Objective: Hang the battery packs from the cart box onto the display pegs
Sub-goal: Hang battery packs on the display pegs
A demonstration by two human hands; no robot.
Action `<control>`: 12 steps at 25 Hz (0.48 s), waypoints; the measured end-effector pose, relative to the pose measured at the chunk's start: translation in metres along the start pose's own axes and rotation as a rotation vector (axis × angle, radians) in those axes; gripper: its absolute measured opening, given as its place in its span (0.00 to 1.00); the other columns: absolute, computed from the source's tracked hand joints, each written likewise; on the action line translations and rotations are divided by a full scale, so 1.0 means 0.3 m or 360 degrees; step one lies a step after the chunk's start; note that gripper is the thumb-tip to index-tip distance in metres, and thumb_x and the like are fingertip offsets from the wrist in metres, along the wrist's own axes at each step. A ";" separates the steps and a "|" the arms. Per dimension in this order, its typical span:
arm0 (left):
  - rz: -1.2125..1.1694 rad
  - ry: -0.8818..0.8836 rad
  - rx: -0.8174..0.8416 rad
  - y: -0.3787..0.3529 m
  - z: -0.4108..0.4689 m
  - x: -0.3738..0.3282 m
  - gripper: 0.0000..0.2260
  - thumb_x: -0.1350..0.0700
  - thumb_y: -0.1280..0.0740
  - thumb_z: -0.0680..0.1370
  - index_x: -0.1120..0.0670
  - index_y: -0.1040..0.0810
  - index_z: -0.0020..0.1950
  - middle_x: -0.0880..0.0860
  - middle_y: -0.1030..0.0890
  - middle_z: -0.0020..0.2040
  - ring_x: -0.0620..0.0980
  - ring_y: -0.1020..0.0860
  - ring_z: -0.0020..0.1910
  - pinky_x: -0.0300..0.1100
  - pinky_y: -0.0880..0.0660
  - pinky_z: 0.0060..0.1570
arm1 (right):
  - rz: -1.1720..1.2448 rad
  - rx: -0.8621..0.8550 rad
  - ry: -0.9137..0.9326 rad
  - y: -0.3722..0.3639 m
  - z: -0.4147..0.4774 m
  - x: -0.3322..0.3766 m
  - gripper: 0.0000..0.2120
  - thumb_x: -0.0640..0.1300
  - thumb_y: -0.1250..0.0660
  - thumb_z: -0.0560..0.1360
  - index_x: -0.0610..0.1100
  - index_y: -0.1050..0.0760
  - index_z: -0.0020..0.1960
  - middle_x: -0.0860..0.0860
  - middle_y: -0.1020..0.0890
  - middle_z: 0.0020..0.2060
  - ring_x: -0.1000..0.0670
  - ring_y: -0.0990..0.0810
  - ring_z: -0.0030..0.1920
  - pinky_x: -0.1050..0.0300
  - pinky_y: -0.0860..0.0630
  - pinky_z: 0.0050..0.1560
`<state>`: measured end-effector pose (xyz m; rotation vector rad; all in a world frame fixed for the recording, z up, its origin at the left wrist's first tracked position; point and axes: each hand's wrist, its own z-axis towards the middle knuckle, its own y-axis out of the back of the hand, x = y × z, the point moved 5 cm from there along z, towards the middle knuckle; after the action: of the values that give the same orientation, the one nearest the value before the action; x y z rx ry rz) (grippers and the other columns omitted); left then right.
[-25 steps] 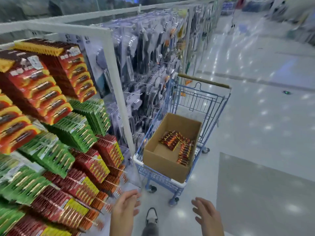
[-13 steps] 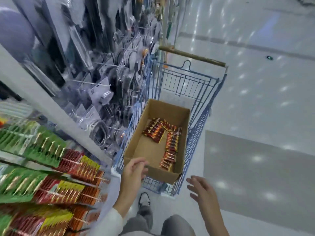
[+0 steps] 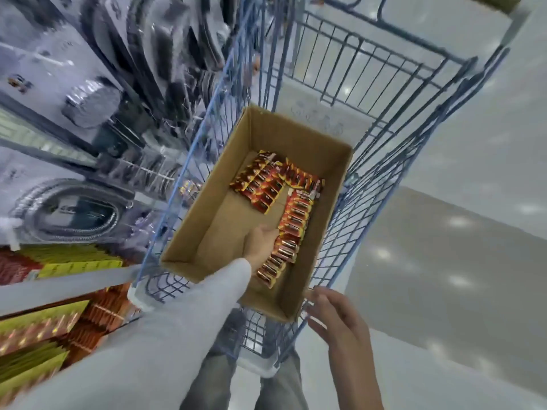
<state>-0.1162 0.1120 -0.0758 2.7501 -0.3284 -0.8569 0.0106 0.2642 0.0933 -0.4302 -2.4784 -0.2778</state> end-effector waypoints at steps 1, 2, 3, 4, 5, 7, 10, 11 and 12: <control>0.0045 0.0042 -0.0025 -0.043 0.078 -0.004 0.15 0.50 0.33 0.83 0.57 0.20 0.66 0.55 0.18 0.63 0.57 0.20 0.61 0.45 0.26 0.62 | 0.0007 0.0033 -0.0020 -0.011 0.049 0.020 0.06 0.43 0.32 0.80 0.45 0.16 0.49 0.48 0.12 0.47 0.46 0.15 0.53 0.54 0.21 0.51; 0.0078 0.0076 -0.0040 -0.081 0.150 -0.010 0.18 0.49 0.33 0.83 0.58 0.22 0.69 0.56 0.18 0.65 0.58 0.21 0.63 0.46 0.26 0.62 | 0.0033 0.0066 -0.0040 -0.025 0.096 0.038 0.07 0.44 0.33 0.80 0.46 0.16 0.50 0.49 0.12 0.48 0.46 0.15 0.53 0.52 0.20 0.53; 0.0098 0.0095 -0.0061 -0.110 0.212 -0.016 0.20 0.50 0.33 0.83 0.59 0.24 0.71 0.57 0.19 0.67 0.59 0.22 0.65 0.47 0.27 0.63 | 0.0060 0.0080 -0.0063 -0.037 0.142 0.047 0.07 0.45 0.33 0.81 0.46 0.16 0.51 0.49 0.12 0.48 0.47 0.14 0.54 0.50 0.20 0.56; 0.0106 0.0104 -0.0092 -0.144 0.281 -0.013 0.21 0.50 0.34 0.84 0.59 0.26 0.74 0.58 0.21 0.70 0.60 0.23 0.67 0.47 0.27 0.64 | 0.0067 0.0081 -0.0100 -0.047 0.196 0.044 0.08 0.45 0.34 0.81 0.46 0.16 0.51 0.50 0.12 0.48 0.48 0.14 0.53 0.50 0.20 0.58; 0.0121 0.0100 -0.0108 -0.178 0.341 -0.009 0.23 0.50 0.34 0.84 0.59 0.29 0.76 0.58 0.23 0.72 0.60 0.25 0.70 0.48 0.29 0.66 | 0.0059 0.0075 -0.0134 -0.055 0.243 0.038 0.07 0.45 0.34 0.81 0.47 0.16 0.51 0.51 0.12 0.48 0.49 0.14 0.53 0.50 0.21 0.59; 0.0141 0.0102 -0.0066 -0.242 0.439 0.022 0.27 0.48 0.31 0.83 0.60 0.32 0.77 0.59 0.25 0.73 0.61 0.26 0.72 0.50 0.29 0.66 | 0.0032 0.0105 -0.0179 -0.072 0.324 0.031 0.07 0.45 0.34 0.81 0.48 0.16 0.51 0.52 0.12 0.48 0.51 0.14 0.52 0.51 0.21 0.59; 0.0165 0.0075 -0.0093 -0.288 0.527 0.039 0.25 0.47 0.25 0.78 0.62 0.25 0.66 0.60 0.19 0.63 0.60 0.20 0.62 0.50 0.23 0.57 | 0.0021 0.0099 -0.0255 -0.084 0.400 0.014 0.06 0.45 0.32 0.80 0.49 0.16 0.49 0.52 0.12 0.48 0.51 0.15 0.53 0.50 0.22 0.61; 0.0194 0.0057 -0.0116 -0.294 0.543 0.039 0.24 0.47 0.23 0.76 0.62 0.23 0.63 0.59 0.17 0.60 0.59 0.19 0.58 0.50 0.22 0.56 | 0.0008 0.0090 -0.0267 -0.085 0.415 0.014 0.06 0.45 0.32 0.79 0.49 0.16 0.48 0.52 0.12 0.48 0.51 0.15 0.54 0.50 0.22 0.62; 0.0212 0.0042 -0.0132 -0.302 0.559 0.038 0.23 0.48 0.22 0.75 0.61 0.22 0.61 0.58 0.17 0.58 0.57 0.19 0.55 0.49 0.21 0.55 | 0.0004 0.0090 -0.0280 -0.088 0.431 0.015 0.06 0.44 0.32 0.79 0.50 0.16 0.47 0.53 0.12 0.48 0.51 0.15 0.54 0.50 0.22 0.62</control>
<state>-0.1915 0.1675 -0.2422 2.6270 -0.4549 -0.7815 -0.0707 0.2788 -0.0098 -0.4513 -2.6500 -0.1745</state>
